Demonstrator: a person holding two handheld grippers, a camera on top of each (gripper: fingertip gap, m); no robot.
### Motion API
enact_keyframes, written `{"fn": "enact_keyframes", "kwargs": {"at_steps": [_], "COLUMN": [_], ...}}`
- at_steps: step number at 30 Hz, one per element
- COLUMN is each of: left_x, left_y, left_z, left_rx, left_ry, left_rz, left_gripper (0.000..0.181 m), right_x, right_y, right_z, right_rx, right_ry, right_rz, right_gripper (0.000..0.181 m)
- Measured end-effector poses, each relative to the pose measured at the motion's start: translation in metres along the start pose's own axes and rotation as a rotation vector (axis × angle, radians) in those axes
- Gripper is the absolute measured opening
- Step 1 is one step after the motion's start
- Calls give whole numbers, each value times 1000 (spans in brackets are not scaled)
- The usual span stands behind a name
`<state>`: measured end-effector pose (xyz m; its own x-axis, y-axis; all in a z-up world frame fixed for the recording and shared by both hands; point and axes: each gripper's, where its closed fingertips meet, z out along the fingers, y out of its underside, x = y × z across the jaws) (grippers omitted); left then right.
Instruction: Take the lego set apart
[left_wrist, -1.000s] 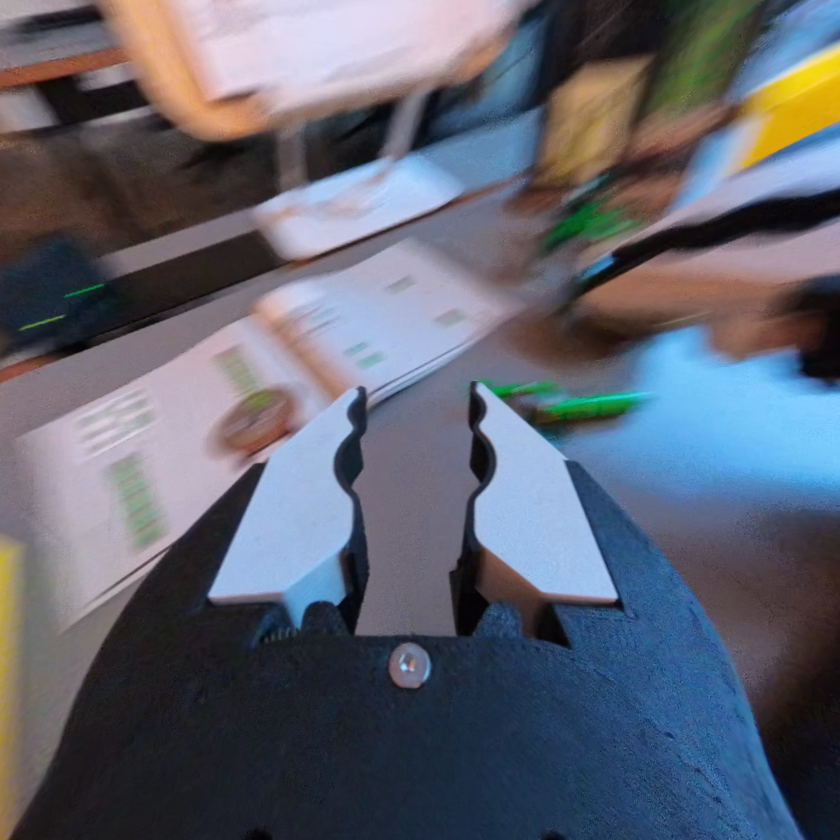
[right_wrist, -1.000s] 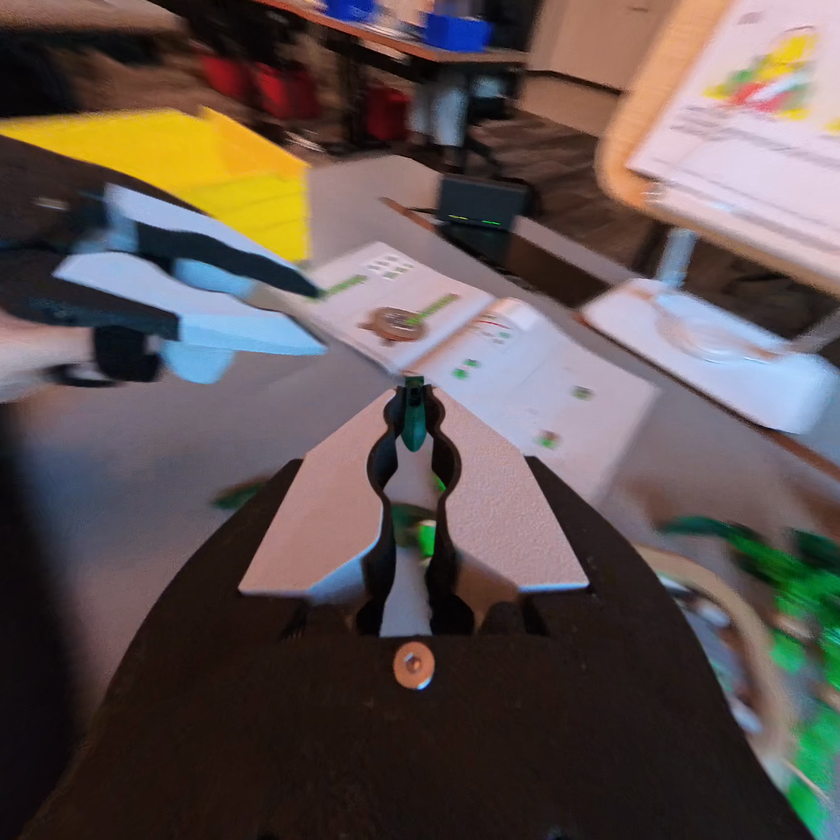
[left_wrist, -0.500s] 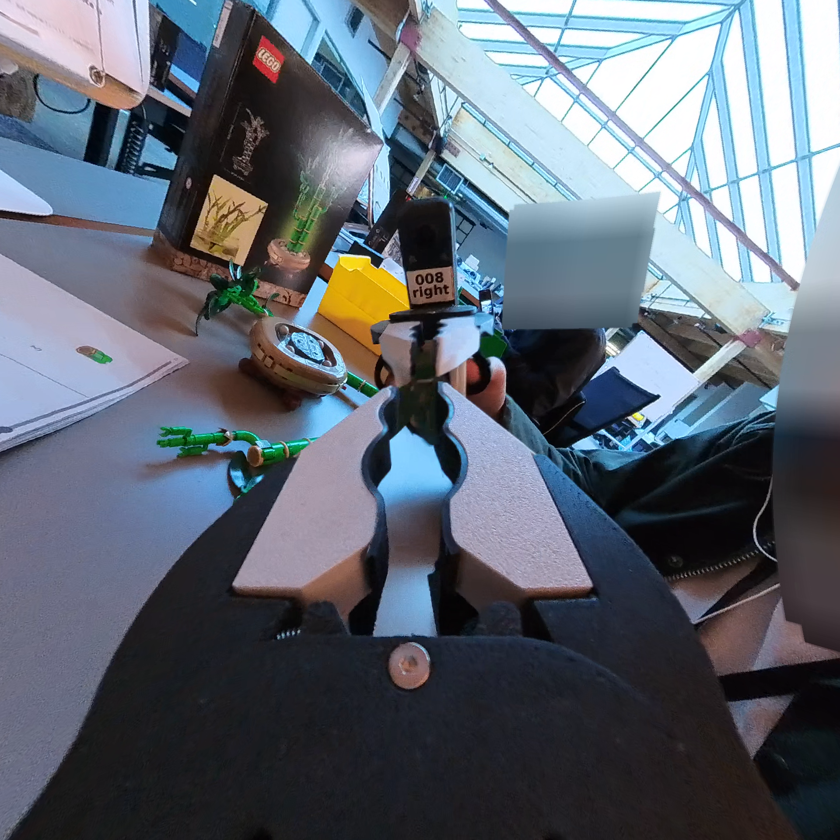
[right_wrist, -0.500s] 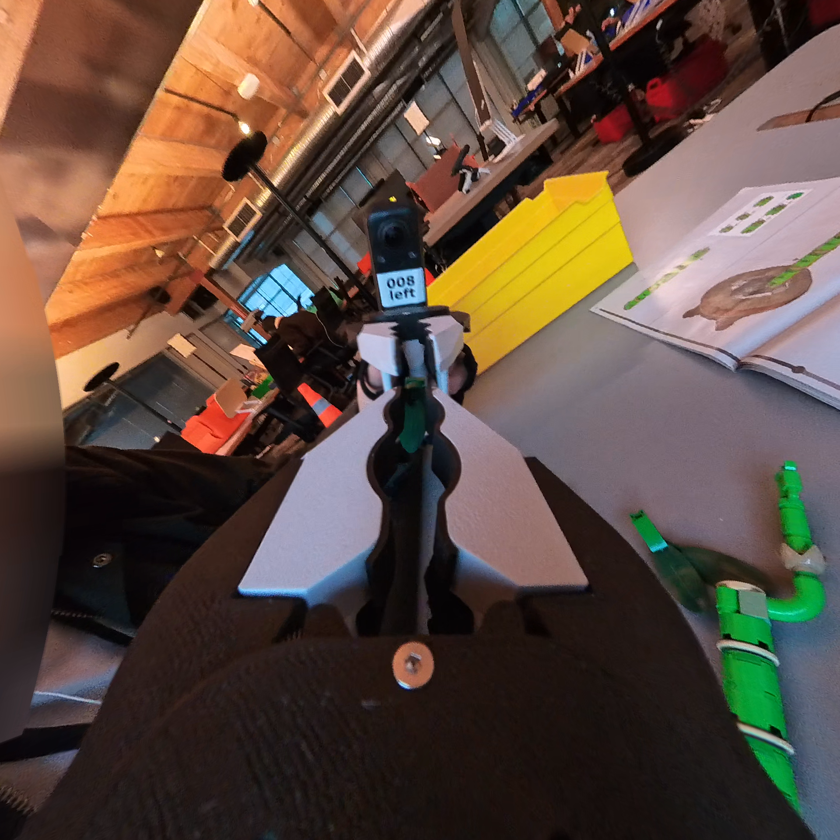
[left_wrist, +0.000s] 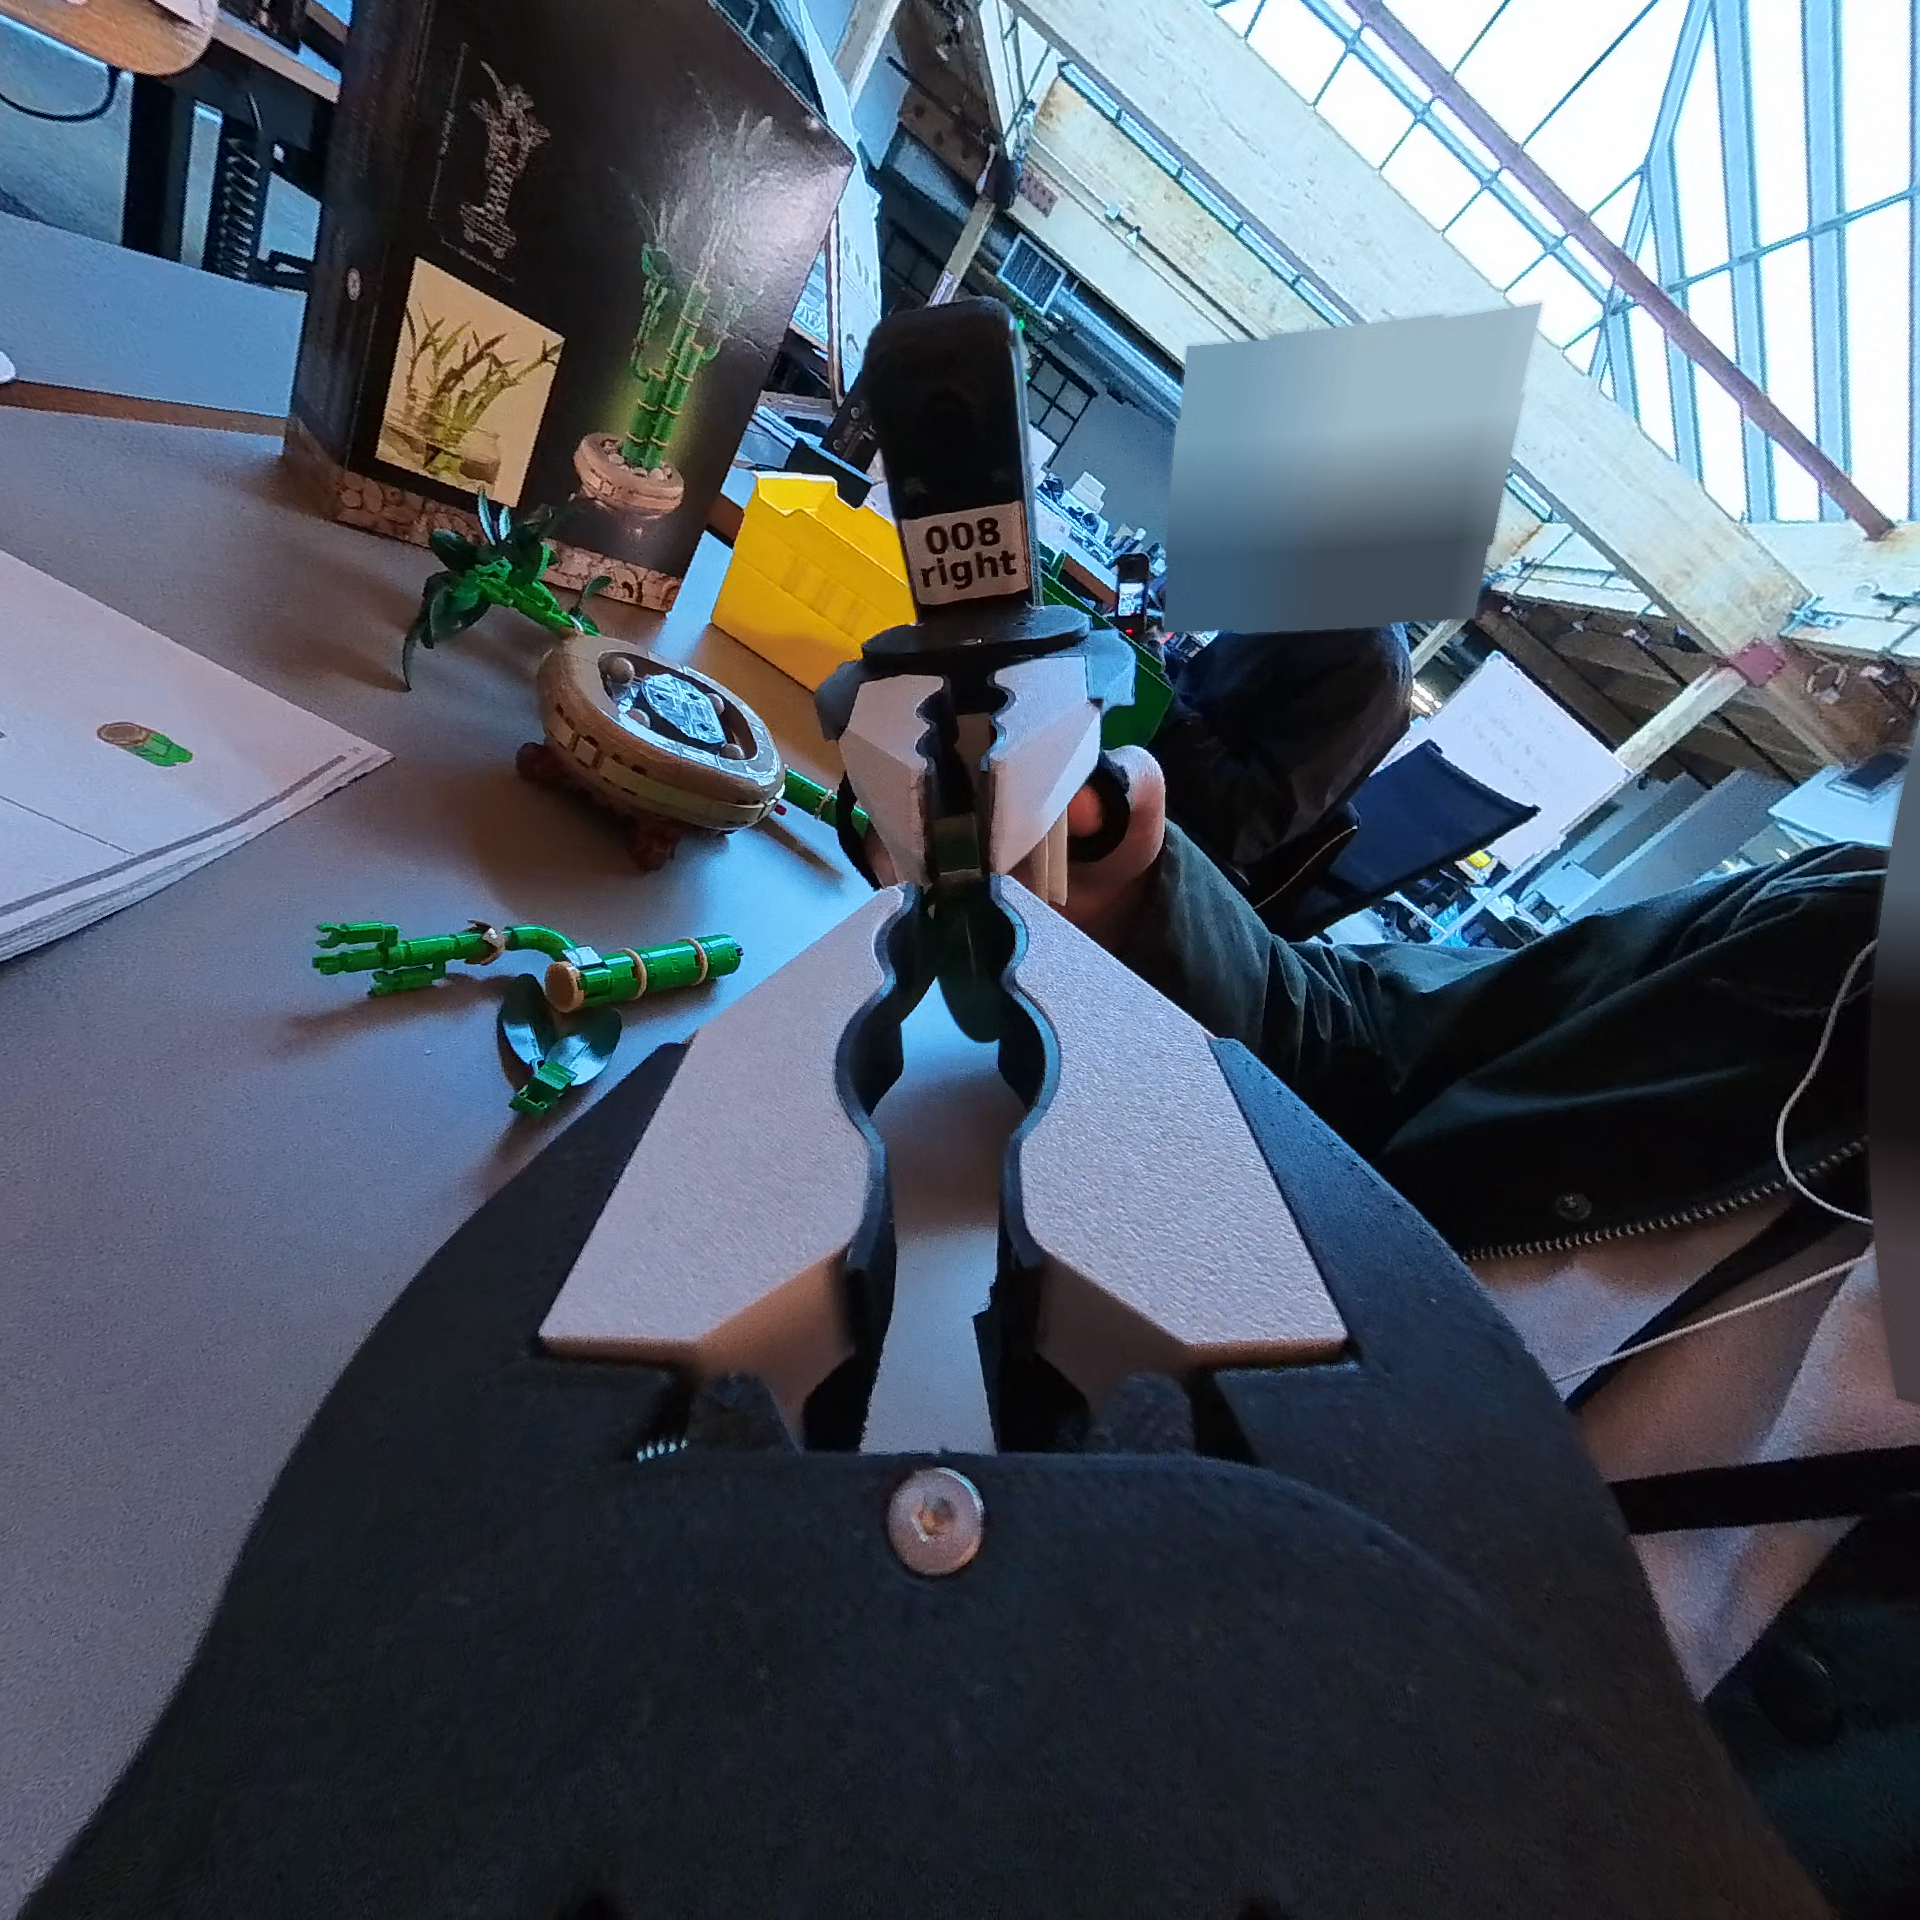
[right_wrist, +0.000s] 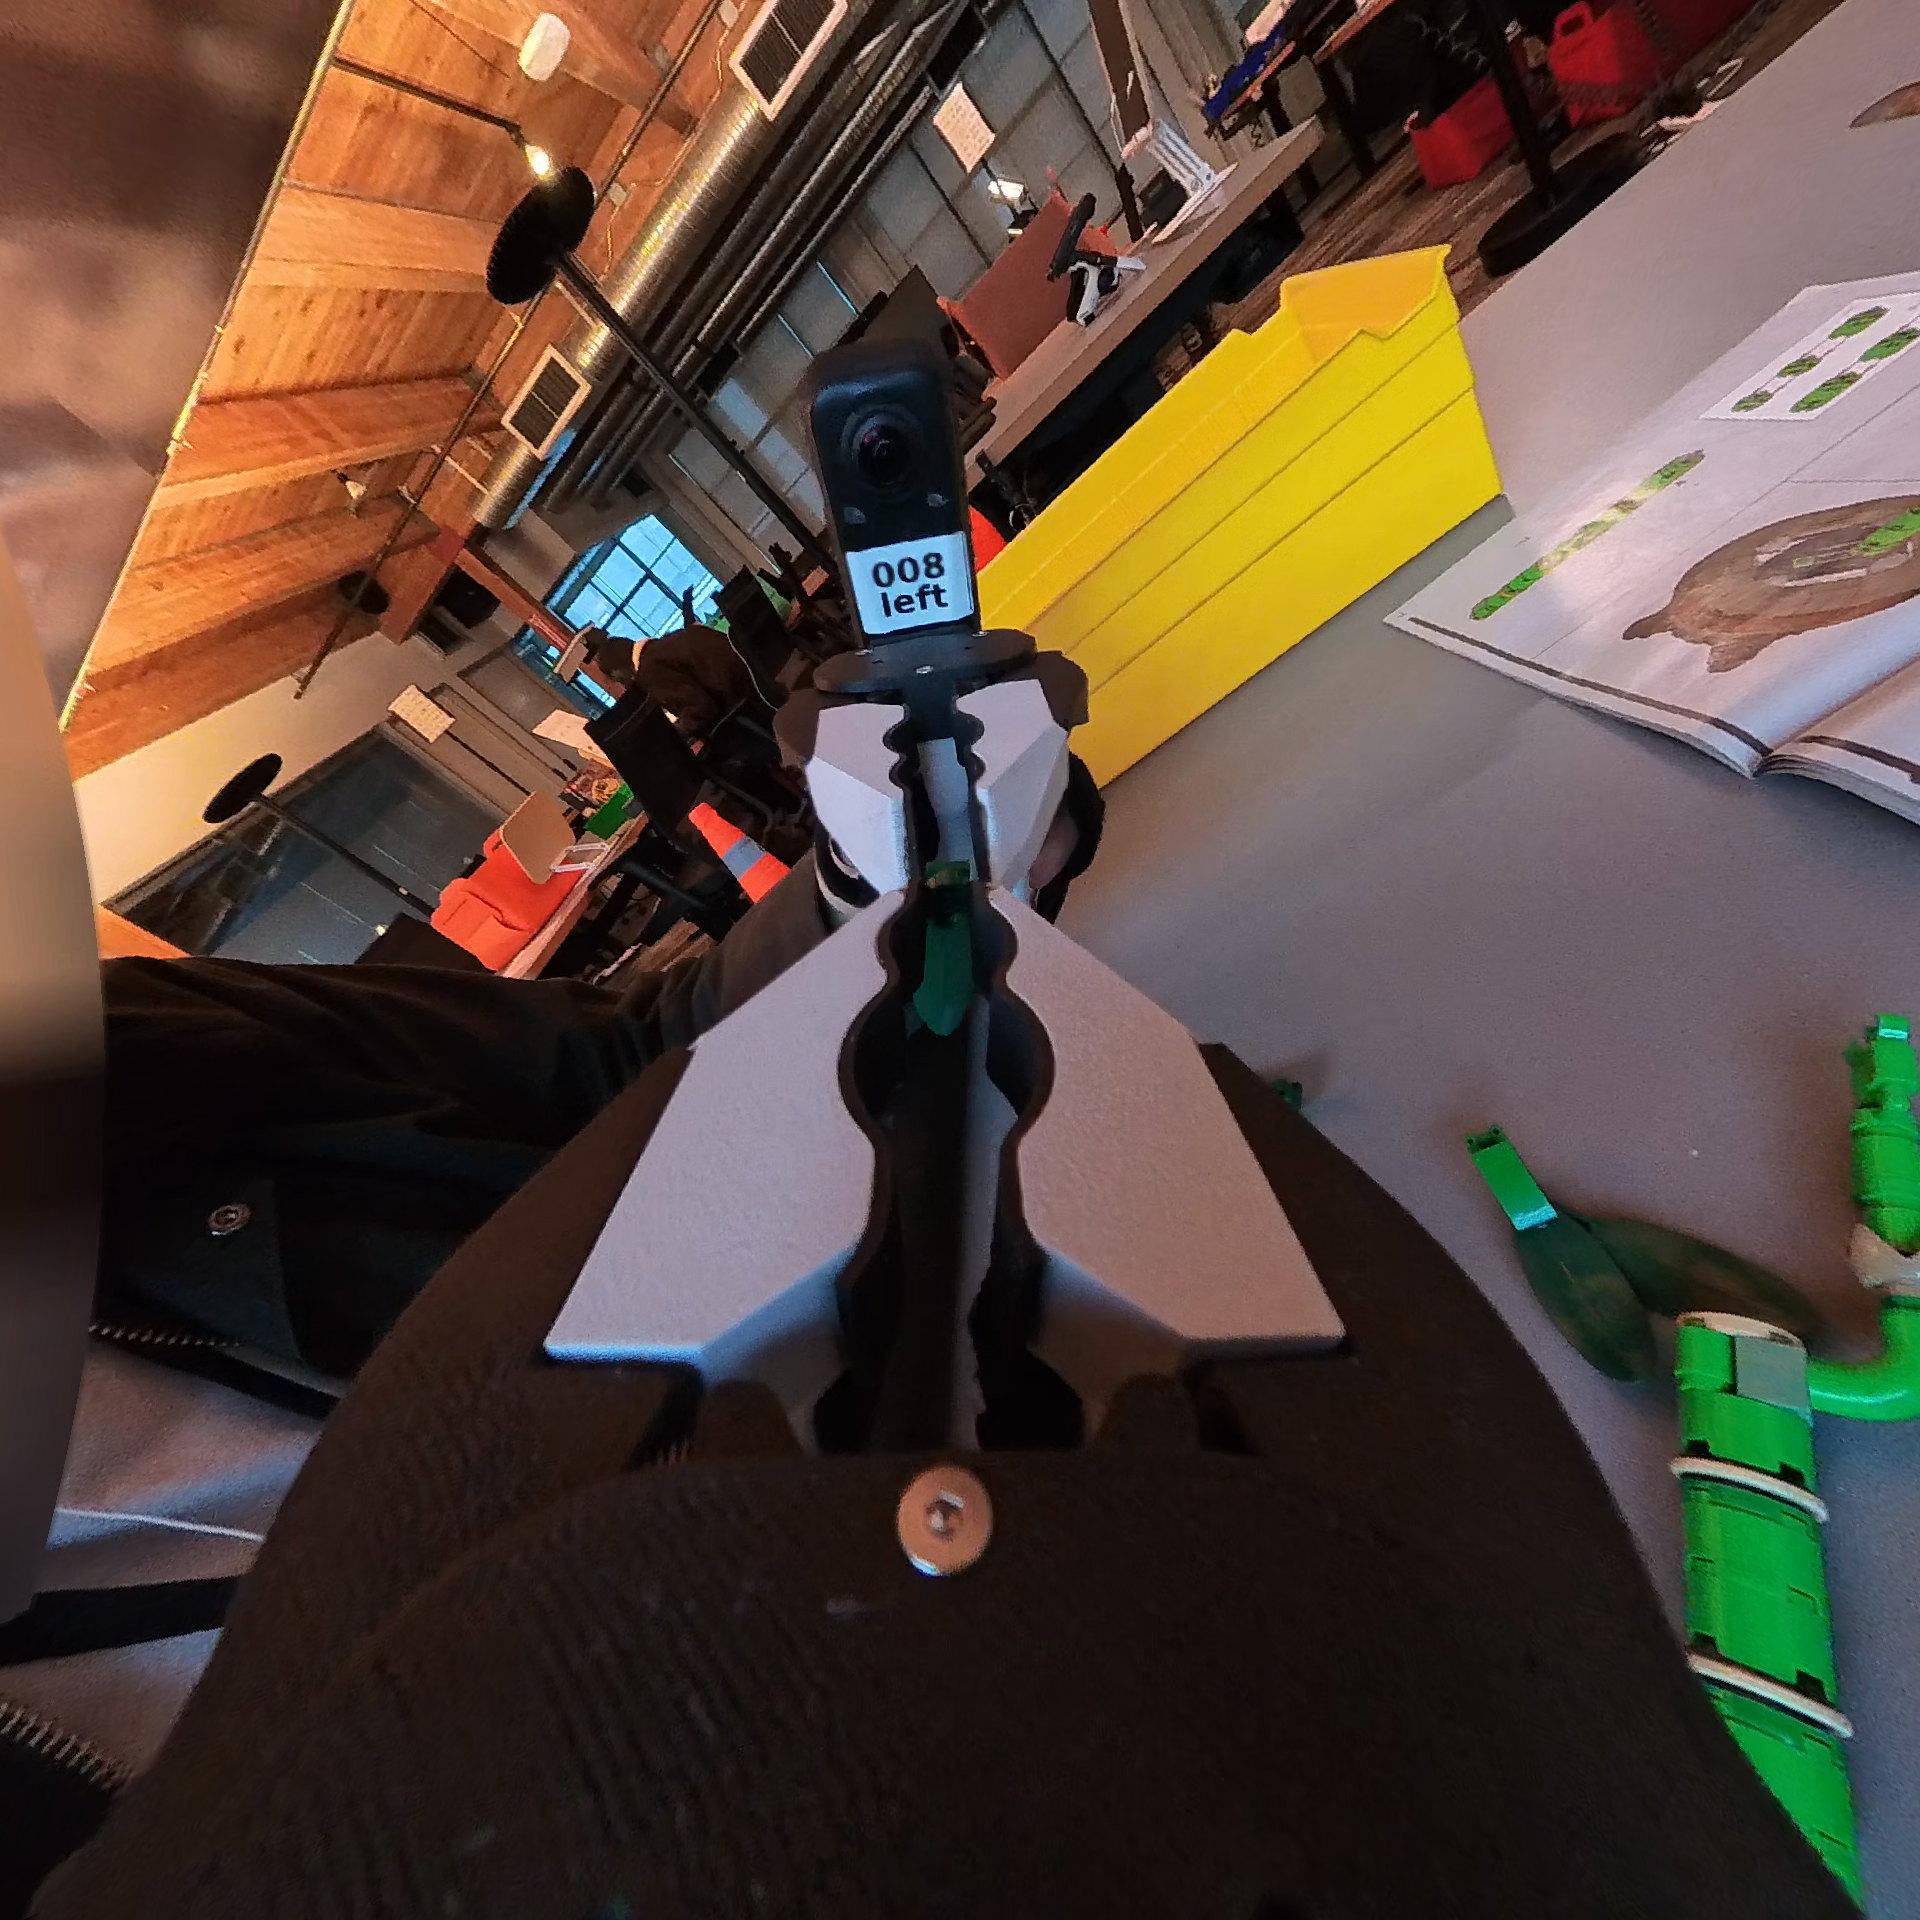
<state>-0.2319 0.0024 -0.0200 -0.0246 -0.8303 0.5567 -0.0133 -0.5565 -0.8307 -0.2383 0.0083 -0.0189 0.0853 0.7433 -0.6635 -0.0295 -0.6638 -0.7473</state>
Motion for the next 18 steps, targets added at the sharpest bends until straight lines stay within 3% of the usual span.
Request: {"fn": "enact_keyframes", "kwargs": {"at_steps": [11, 18], "left_x": [-2, -3], "left_y": [5, 4], "left_z": [-1, 1], "left_rx": [-51, -15], "left_ry": [-35, -4], "left_rz": [40, -42], "left_gripper": [5, 5], "right_x": [3, 4], "right_y": [7, 8], "right_z": [5, 1], "right_rx": [-39, -51], "right_ry": [20, 11], "right_rz": [-39, -37], "right_gripper": [6, 7]}}
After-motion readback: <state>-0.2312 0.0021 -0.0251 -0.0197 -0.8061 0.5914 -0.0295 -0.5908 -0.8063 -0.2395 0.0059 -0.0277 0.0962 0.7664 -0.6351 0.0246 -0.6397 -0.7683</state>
